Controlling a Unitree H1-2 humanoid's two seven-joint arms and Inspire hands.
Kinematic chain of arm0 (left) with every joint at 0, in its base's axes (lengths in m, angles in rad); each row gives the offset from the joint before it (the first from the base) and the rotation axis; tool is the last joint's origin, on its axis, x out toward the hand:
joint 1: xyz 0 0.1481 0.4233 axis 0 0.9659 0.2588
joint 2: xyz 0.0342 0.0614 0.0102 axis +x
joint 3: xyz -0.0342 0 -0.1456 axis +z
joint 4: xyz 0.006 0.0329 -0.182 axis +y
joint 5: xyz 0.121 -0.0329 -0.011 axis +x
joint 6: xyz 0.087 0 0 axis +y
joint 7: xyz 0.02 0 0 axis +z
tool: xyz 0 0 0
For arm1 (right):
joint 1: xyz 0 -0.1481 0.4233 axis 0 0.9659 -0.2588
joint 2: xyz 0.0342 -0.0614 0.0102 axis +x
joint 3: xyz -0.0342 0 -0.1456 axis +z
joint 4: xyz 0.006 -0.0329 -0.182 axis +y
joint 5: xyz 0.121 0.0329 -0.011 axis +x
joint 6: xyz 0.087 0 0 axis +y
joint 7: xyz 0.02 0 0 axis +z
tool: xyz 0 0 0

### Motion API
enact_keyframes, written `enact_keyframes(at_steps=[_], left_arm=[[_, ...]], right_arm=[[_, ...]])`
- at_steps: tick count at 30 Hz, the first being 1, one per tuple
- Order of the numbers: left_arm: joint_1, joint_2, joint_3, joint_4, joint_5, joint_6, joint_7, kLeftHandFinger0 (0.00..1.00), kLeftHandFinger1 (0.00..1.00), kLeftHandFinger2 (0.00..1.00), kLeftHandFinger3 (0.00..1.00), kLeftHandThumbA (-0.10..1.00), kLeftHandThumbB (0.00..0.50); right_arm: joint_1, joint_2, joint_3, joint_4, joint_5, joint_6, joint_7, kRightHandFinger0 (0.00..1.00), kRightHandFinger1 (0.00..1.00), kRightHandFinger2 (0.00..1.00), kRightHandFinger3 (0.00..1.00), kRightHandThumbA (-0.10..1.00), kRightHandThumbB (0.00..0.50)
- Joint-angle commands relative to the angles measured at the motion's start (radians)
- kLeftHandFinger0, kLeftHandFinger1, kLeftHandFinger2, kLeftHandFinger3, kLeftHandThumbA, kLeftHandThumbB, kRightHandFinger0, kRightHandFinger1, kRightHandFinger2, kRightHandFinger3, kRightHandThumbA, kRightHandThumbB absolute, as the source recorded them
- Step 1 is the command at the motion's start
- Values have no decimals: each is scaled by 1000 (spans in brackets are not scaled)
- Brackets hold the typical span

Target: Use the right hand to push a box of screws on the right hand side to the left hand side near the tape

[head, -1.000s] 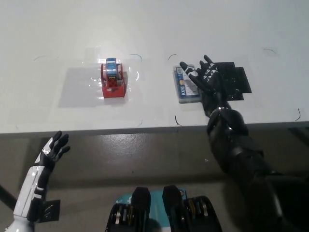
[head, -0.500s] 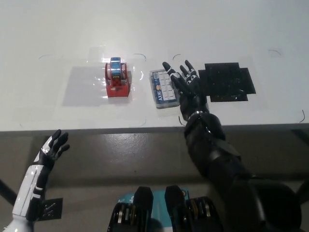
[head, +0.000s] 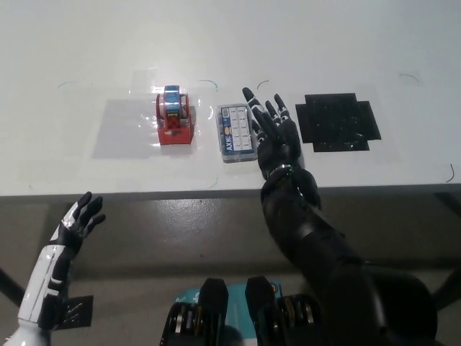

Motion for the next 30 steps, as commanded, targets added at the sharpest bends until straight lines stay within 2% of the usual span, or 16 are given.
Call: enact_keyframes(at_steps=[1,7,10,13,20,22,24,25,26,29,30], left_arm=[[-17,22,5,-29,-19,-20,-14,1000,1000,1000,1000,997,76],[-25,22,2,-35,-28,-12,-17,1000,1000,1000,1000,972,60],[-22,24,6,-47,-26,6,-14,1000,1000,1000,1000,970,57],[-28,29,8,-44,-26,-8,-17,1000,1000,1000,1000,963,31],[-39,34,5,-44,-40,-3,-21,1000,1000,1000,1000,949,31],[-43,37,7,-46,-34,-1,-20,1000,1000,1000,1000,953,30],[-48,37,7,-43,-36,-6,-20,1000,1000,1000,1000,950,3],[-49,37,7,-44,-39,-1,-20,1000,1000,1000,1000,948,5],[-50,38,8,-45,-39,0,-21,1000,1000,1000,1000,947,7],[-54,37,12,-49,-21,5,-15,1000,1000,1000,1000,956,30],[-55,35,12,-49,-28,5,-16,1000,1000,1000,1000,954,23]], right_arm=[[-80,30,-47,-8,76,-22,-31,1000,1000,1000,1000,1000,269],[-85,46,-58,-3,82,-22,-49,1000,1000,1000,1000,1000,225],[-88,53,-67,-3,98,-4,-55,1000,1000,1000,1000,1000,233],[-90,56,-63,-3,99,8,-60,1000,1000,1000,1000,1000,252],[-86,67,-43,-2,92,-1,-39,1000,1000,1000,1000,1000,230],[-85,71,-39,-1,91,-9,-26,1000,1000,1000,1000,1000,236],[-83,73,-21,2,76,0,-29,1000,1000,1000,1000,1000,270],[-84,76,-20,3,77,-2,-34,1000,1000,1000,1000,1000,270],[-84,77,-17,3,78,-3,-38,1000,1000,1000,1000,1000,247],[-83,82,-4,3,71,-3,-37,1000,1000,1000,1000,1000,240],[-82,85,-9,3,80,-7,-34,1000,1000,1000,1000,1000,234]])
